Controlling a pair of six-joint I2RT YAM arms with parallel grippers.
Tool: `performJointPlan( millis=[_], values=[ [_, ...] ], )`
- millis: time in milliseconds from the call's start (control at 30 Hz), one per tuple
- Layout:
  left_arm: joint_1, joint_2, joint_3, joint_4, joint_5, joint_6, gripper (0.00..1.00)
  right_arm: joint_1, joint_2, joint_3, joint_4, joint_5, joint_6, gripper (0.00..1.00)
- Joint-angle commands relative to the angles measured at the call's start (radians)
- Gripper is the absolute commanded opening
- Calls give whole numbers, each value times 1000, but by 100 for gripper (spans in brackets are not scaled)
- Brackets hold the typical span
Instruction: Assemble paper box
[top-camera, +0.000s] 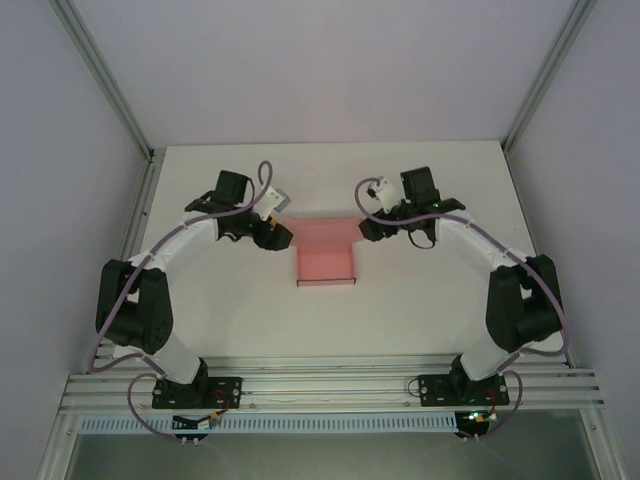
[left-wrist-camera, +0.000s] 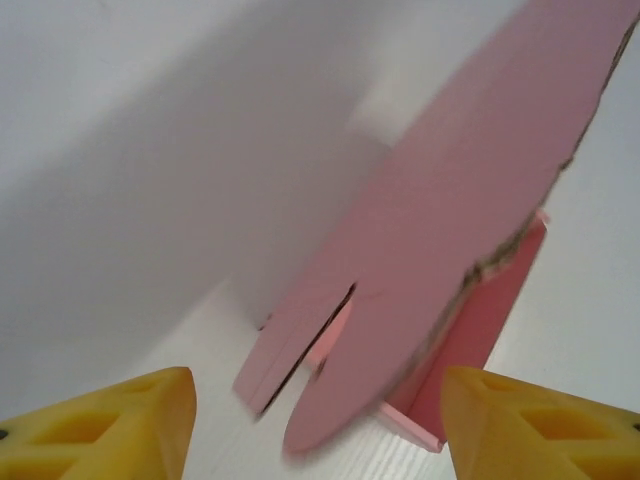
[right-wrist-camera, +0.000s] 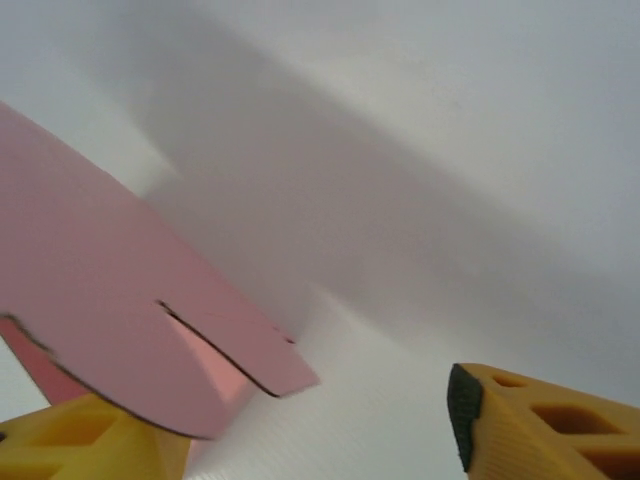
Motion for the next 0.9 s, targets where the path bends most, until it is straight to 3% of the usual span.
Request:
performJointPlan(
  millis=[0, 233, 400, 500, 700, 867],
  values=[
    [-35, 27, 37, -82, -50, 78, 59, 3, 44, 40, -100, -123, -99, 59],
    [-47, 40, 49, -89, -72, 82, 50, 12, 49, 36, -75, -189, -175, 55],
    [-52, 18, 44, -113, -146, 94, 50, 11, 61, 58, -73, -60, -267, 60],
    [-51, -15, 16, -112, -181, 98, 50, 9, 85, 89, -103, -46, -349, 62],
    [-52, -49, -24, -75, -150, 96, 43, 7, 150, 158, -122, -164, -444, 62],
    [-55, -19, 4, -105, -120, 95, 39, 9, 212, 224, -196, -183, -477, 53]
  ],
)
